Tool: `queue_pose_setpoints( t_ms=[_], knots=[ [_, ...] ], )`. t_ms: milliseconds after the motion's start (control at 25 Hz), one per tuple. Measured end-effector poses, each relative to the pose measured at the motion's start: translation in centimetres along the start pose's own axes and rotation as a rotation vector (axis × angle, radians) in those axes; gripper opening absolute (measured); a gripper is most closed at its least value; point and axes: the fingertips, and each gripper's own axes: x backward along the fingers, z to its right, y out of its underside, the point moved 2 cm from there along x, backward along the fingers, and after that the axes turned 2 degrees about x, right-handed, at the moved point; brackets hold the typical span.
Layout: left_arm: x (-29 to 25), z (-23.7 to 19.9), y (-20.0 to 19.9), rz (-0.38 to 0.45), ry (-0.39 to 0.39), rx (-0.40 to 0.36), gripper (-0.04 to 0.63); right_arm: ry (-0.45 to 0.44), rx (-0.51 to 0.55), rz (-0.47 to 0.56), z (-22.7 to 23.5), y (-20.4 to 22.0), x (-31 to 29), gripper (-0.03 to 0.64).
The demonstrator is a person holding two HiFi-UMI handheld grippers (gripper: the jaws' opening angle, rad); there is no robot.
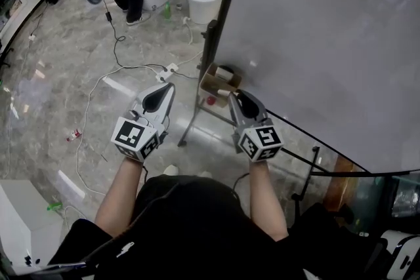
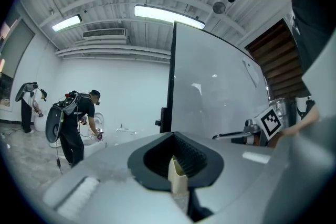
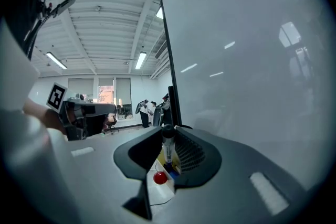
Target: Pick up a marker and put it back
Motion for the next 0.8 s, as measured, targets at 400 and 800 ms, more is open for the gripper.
queue_pose_setpoints(
  t_ms=[400,800],
  knots=[
    [0.3,-0.8,0.1,0.008,-0.035,-0.012,0.006,-0.02,-0.008,-0.021,0.2,1.2,-1.3,0.081],
    [-0.3,-0.9,0.3,0.003,-0.029,-0.007,0.006,-0.002,-0.022,-0.06,0.8,3.0,-1.6,0.081]
  ],
)
